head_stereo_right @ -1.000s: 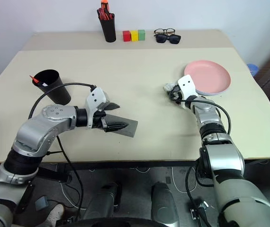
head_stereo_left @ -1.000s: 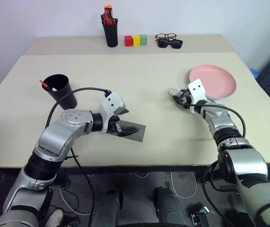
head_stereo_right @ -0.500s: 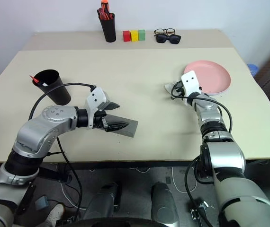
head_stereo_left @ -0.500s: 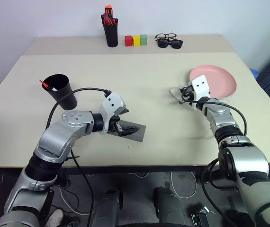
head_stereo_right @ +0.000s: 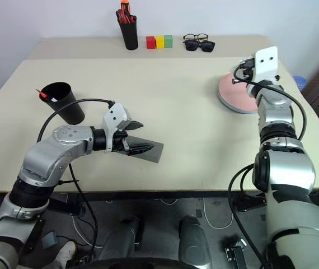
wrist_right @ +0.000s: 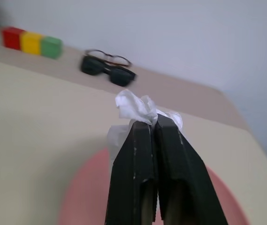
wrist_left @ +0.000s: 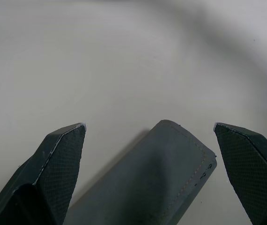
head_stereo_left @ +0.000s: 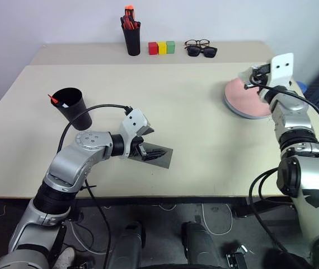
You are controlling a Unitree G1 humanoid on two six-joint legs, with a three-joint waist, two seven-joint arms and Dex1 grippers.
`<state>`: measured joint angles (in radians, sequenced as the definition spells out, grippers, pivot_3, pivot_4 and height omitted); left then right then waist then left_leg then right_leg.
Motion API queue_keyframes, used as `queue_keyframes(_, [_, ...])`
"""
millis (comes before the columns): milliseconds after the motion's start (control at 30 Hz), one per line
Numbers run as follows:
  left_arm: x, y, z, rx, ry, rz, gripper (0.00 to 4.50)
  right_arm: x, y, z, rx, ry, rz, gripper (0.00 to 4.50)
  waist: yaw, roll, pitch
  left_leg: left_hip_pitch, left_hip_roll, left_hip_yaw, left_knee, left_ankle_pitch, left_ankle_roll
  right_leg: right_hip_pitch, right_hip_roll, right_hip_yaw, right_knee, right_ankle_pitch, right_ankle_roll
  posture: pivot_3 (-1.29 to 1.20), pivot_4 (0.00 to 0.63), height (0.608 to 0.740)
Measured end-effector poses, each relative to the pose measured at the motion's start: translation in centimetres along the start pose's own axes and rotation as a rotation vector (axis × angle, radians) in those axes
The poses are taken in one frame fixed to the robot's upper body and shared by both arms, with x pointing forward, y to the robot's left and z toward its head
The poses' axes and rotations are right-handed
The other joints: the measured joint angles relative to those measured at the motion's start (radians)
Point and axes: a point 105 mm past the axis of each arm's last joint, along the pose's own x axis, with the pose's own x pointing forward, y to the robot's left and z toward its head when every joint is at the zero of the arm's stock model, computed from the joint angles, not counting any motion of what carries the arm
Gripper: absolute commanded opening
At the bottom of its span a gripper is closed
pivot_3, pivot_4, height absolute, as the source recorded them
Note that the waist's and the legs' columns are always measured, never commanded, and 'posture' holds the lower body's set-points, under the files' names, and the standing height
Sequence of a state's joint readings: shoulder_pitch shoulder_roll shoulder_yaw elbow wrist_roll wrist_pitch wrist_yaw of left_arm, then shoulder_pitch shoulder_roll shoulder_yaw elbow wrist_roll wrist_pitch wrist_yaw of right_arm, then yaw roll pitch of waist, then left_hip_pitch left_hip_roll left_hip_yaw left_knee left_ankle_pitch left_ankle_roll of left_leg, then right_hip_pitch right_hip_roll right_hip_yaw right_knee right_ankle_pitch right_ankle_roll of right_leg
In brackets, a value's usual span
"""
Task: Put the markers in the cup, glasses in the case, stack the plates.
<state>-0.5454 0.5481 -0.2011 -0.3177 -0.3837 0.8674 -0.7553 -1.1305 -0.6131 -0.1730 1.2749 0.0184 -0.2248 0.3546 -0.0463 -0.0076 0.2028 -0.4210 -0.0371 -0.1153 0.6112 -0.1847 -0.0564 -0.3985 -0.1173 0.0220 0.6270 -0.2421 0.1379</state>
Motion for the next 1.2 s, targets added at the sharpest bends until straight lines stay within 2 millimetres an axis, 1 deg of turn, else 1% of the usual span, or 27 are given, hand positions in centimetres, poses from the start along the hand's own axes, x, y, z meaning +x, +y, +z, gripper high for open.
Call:
queue_keyframes(67, [0.0,0.0,0.0,-0.001,-0.001,0.001,4.50,-0.1,0.1,-0.5,0.000,0.019,0.004,2.25,-0.003,0.000,0.000,0.000,0.000,0.000,0.000,0.000,0.000,0.000,0.000,0.000,0.000,0.000,0.000,0.00,0.150,0.740])
queue_keyframes(200, [0.0,0.2,0.0,-0.005,-0.004,0.018,4.50,-0.2,-0.1,-0.9,0.004,0.029,0.000,2.25,-0.010,0.000,0.000,0.000,0.000,0.000,0.000,0.000,0.000,0.000,0.000,0.000,0.001,0.000,0.000,0.00,0.150,0.740])
queue_keyframes(333, [-0.4,0.7,0.5,-0.024,-0.105,0.093,4.50,-0.8,-0.7,-1.3,0.009,0.005,0.004,2.25,-0.011,0.000,0.000,0.000,0.000,0.000,0.000,0.000,0.000,0.000,0.000,0.000,0.000,0.000,0.000,0.00,0.150,0.740])
queue_keyframes(400, [-1.4,1.4,1.6,-0.008,-0.234,0.202,4.50,-1.4,-1.0,-1.0,0.007,-0.046,0.031,2.25,-0.011,0.000,0.000,0.000,0.000,0.000,0.000,0.000,0.000,0.000,0.000,0.001,-0.001,0.000,0.000,0.00,0.150,0.740])
queue_keyframes(467, [-3.0,2.4,2.6,0.027,-0.351,0.359,4.50,-2.0,-1.2,-0.7,0.003,-0.090,0.078,2.25,-0.011,0.000,0.000,-0.001,0.000,0.001,0.000,0.000,0.000,0.000,0.000,0.001,-0.002,0.000,0.001,0.00,0.150,0.740])
queue_keyframes(500, [-4.1,2.8,2.6,0.039,-0.378,0.423,4.50,-2.5,-0.9,-0.3,0.004,-0.123,0.128,2.25,-0.011,0.000,0.000,0.000,0.000,0.000,-0.001,0.000,0.000,0.000,0.000,0.001,-0.002,0.001,0.001,0.00,0.150,0.740])
queue_keyframes(533, [-5.3,3.1,2.2,0.035,-0.399,0.466,4.50,-3.2,-0.6,-0.3,0.001,-0.146,0.182,2.25,-0.011,0.000,0.000,0.001,0.000,0.000,-0.001,0.000,0.000,0.001,0.000,0.001,-0.002,0.001,0.001,0.00,0.150,0.740])
queue_keyframes(567, [-6.0,3.2,1.6,0.024,-0.402,0.488,4.50,-3.7,-0.6,-0.6,0.001,-0.149,0.213,2.25,-0.009,0.000,0.000,0.001,0.000,0.000,-0.001,0.000,0.000,0.002,0.000,0.001,-0.002,0.000,0.001,0.00,0.150,0.740])
queue_keyframes(600, [-6.9,3.1,0.5,-0.008,-0.399,0.505,4.50,-5.1,-0.4,-1.2,0.013,-0.147,0.281,2.25,-0.003,0.000,0.000,0.001,0.000,0.000,-0.003,0.000,0.000,0.002,0.000,0.001,-0.003,0.000,0.001,0.00,0.150,0.740])
queue_keyframes(667, [-8.8,3.1,-2.6,-0.055,-0.329,0.549,4.50,-8.0,-0.1,-4.0,0.050,-0.077,0.380,2.25,0.007,0.000,0.000,0.001,0.000,0.000,-0.002,-0.001,0.001,0.002,0.000,0.001,-0.003,-0.001,0.001,0.00,0.150,0.740])
queue_keyframes(700, [-9.5,2.9,-3.8,-0.072,-0.304,0.559,4.50,-9.5,0.2,-5.6,0.055,-0.029,0.425,2.25,0.013,0.000,0.000,0.000,0.000,0.000,-0.002,-0.001,0.001,0.002,0.000,0.001,-0.005,-0.001,0.000,0.00,0.150,0.740])
queue_keyframes(767, [-10.4,2.7,-4.4,-0.066,-0.300,0.570,4.50,-11.9,0.5,-8.0,0.058,0.051,0.483,2.25,0.022,0.001,0.000,-0.001,0.000,0.002,0.001,-0.001,0.000,0.002,-0.001,0.001,-0.007,0.001,-0.002,0.00,0.150,0.740])
queue_keyframes(800, [-10.8,2.5,-4.6,-0.051,-0.300,0.570,4.50,-12.9,0.4,-8.6,0.052,0.075,0.506,2.25,0.024,0.002,0.000,-0.001,0.000,0.003,0.001,-0.001,0.000,0.003,-0.001,0.001,-0.009,0.002,-0.004,0.00,0.150,0.740])
queue_keyframes(833, [-11.2,2.2,-5.0,-0.037,-0.295,0.568,4.50,-13.9,0.1,-8.8,0.043,0.092,0.524,2.25,0.025,0.002,-0.001,-0.001,0.000,0.004,0.002,-0.001,0.000,0.003,-0.001,0.001,-0.011,0.002,-0.005,0.00,0.150,0.740])
queue_keyframes(867, [-11.9,1.6,-5.7,-0.039,-0.287,0.570,4.50,-15.3,-0.7,-8.7,0.027,0.107,0.536,2.25,0.025,0.003,-0.001,-0.001,0.000,0.005,0.002,-0.003,-0.002,0.004,-0.002,0.002,-0.012,0.002,-0.004,0.00,0.150,0.740])
queue_keyframes(933, [-12.7,1.1,-6.7,-0.052,-0.270,0.580,4.50,-16.9,-2.1,-8.5,0.006,0.130,0.536,2.25,0.025,0.003,-0.002,-0.002,0.001,0.005,0.002,-0.003,-0.003,0.003,-0.002,0.002,-0.013,0.001,-0.003,0.00,0.150,0.740])
queue_keyframes(1000, [-13.3,0.6,-7.5,-0.052,-0.255,0.581,4.50,-18.2,-2.8,-8.4,-0.012,0.147,0.547,2.25,0.025,0.002,-0.002,-0.002,0.002,0.006,0.002,-0.003,-0.003,0.003,-0.002,0.002,-0.014,0.001,-0.003,0.00,0.150,0.740])
queue_keyframes(1100, [-13.7,0.2,-7.9,-0.044,-0.246,0.571,4.50,-19.6,-3.0,-8.8,0.000,0.164,0.553,2.25,0.025,0.003,-0.002,-0.005,0.002,0.006,0.002,-0.003,-0.003,0.000,-0.002,0.002,-0.017,0.001,-0.004,0.00,0.150,0.740])
queue_keyframes(1200, [-14.0,0.3,-8.2,-0.039,-0.229,0.571,4.50,-20.2,-3.5,-8.8,0.002,0.165,0.534,2.25,0.024,0.004,-0.003,-0.007,0.003,0.008,0.003,-0.004,-0.003,0.000,-0.002,0.002,-0.022,0.002,-0.004,0.00,0.150,0.740])
